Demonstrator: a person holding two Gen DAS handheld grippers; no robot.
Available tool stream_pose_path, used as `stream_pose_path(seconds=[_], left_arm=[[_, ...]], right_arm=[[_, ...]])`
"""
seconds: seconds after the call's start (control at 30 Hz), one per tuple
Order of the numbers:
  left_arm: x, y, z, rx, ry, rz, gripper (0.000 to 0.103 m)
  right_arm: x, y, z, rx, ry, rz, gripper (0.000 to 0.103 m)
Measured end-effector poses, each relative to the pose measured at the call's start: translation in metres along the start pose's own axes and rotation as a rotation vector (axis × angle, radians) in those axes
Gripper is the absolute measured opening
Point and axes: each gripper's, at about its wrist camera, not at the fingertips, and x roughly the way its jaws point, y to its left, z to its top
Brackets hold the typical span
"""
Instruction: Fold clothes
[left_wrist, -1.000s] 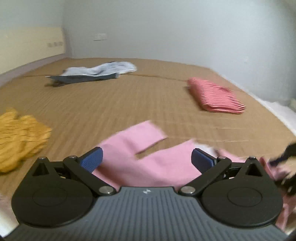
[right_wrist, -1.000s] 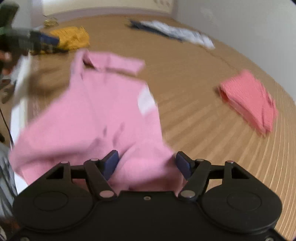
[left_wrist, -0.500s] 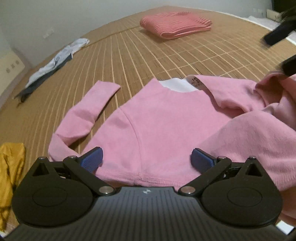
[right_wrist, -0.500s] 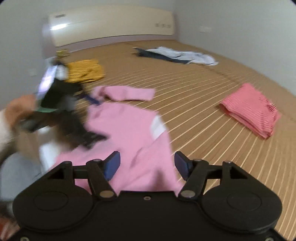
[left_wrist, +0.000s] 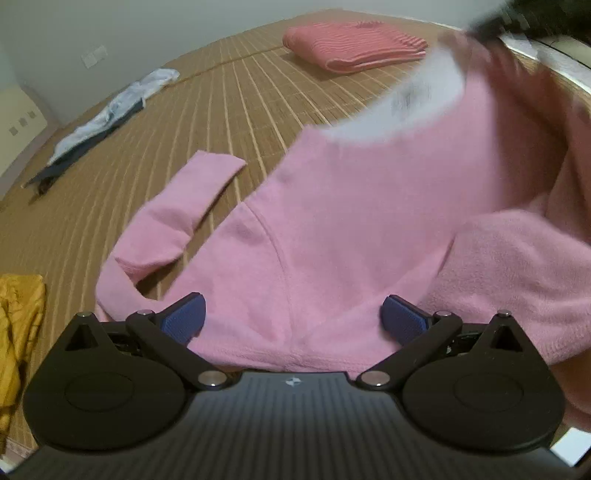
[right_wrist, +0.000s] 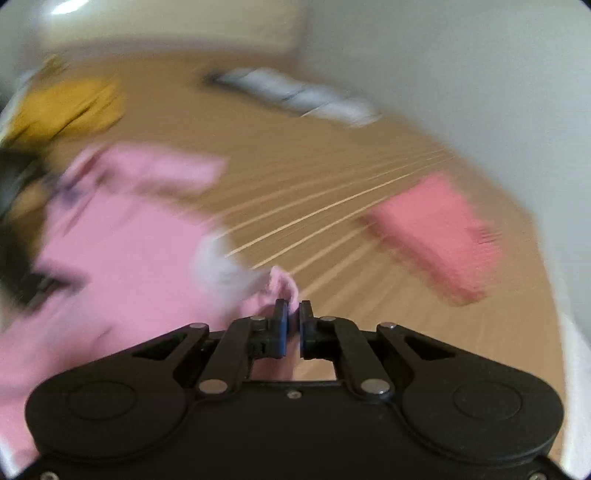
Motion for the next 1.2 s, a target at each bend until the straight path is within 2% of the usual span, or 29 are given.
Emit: stream_pose_path(seconds=[0.03, 0.07, 0.13, 0.23, 0.3, 0.33, 0.37, 0.4, 0.43, 0.47, 0.5, 0.53, 0.57, 0.6, 0.63, 0.67, 0.7, 0.77, 1.0, 1.1, 1.2], left_arm=[[0.001, 0.001, 0.0, -0.001, 0.002, 0.01, 0.103], [0.001, 0.003, -0.001, -0.002, 0.003, 0.018, 0.103], [0.002, 0.007, 0.0, -0.025, -0.004, 0.034, 0.103], [0.004, 0.012, 0.002, -0.049, -0.007, 0.045, 0.103], [0.003, 0.012, 0.004, -0.043, -0.01, 0.056, 0.103], [0.003, 0.012, 0.005, -0.039, -0.011, 0.063, 0.103], [0.004, 0.01, 0.006, -0.034, -0.01, 0.064, 0.103], [0.004, 0.009, 0.007, -0.028, -0.009, 0.065, 0.103], [0.005, 0.007, 0.008, -0.023, -0.007, 0.066, 0.103], [0.005, 0.006, 0.008, -0.017, -0.008, 0.065, 0.103], [0.006, 0.005, 0.008, -0.012, -0.009, 0.063, 0.103], [0.005, 0.003, 0.009, -0.007, -0.012, 0.063, 0.103], [0.005, 0.003, 0.008, -0.011, -0.011, 0.06, 0.103], [0.005, 0.004, 0.008, -0.017, -0.01, 0.056, 0.103], [0.005, 0.004, 0.008, -0.022, -0.008, 0.053, 0.103], [0.006, 0.004, 0.007, -0.026, -0.006, 0.049, 0.103], [0.006, 0.005, 0.007, -0.029, -0.003, 0.045, 0.103], [0.007, 0.008, 0.005, -0.039, 0.004, 0.04, 0.103], [0.016, 0.016, 0.003, -0.071, 0.036, 0.091, 0.103], [0.015, 0.021, 0.002, -0.121, 0.032, 0.06, 0.103], [0.008, 0.02, 0.003, -0.113, 0.004, 0.062, 0.103]], right_arm=[[-0.001, -0.014, 0.004, 0.03, -0.024, -0.016, 0.006], [0.001, -0.026, 0.007, 0.052, -0.047, -0.051, 0.001], [0.018, -0.045, 0.012, 0.067, -0.053, -0.187, 0.001], [0.032, -0.069, 0.004, 0.179, -0.02, -0.093, 0.003], [0.028, -0.071, -0.006, 0.221, -0.024, 0.012, 0.015], [0.018, -0.061, -0.013, 0.224, -0.029, 0.071, 0.022], [0.008, -0.051, -0.019, 0.224, -0.033, 0.126, 0.036], [-0.003, -0.039, -0.025, 0.208, -0.034, 0.16, 0.044], [-0.014, -0.023, -0.033, 0.181, -0.029, 0.196, 0.048], [-0.022, -0.007, -0.039, 0.149, -0.011, 0.217, 0.06], [-0.029, 0.009, -0.045, 0.118, 0.006, 0.232, 0.077], [-0.031, 0.023, -0.049, 0.095, 0.013, 0.22, 0.083], [-0.032, 0.037, -0.053, 0.073, 0.02, 0.208, 0.083], [-0.033, 0.051, -0.057, 0.048, 0.03, 0.194, 0.077], [-0.028, 0.06, -0.06, 0.013, 0.051, 0.166, 0.066], [-0.023, 0.06, -0.064, -0.011, 0.068, 0.154, 0.023], [-0.021, 0.056, -0.066, -0.012, 0.086, 0.171, 0.006], [-0.033, 0.046, -0.07, -0.012, 0.091, 0.169, 0.006], [-0.101, 0.0, -0.087, 0.122, 0.079, -0.036, 0.006], [-0.109, -0.011, -0.107, 0.179, 0.145, -0.051, 0.007], [-0.112, -0.017, -0.122, 0.2, 0.181, -0.073, 0.01]])
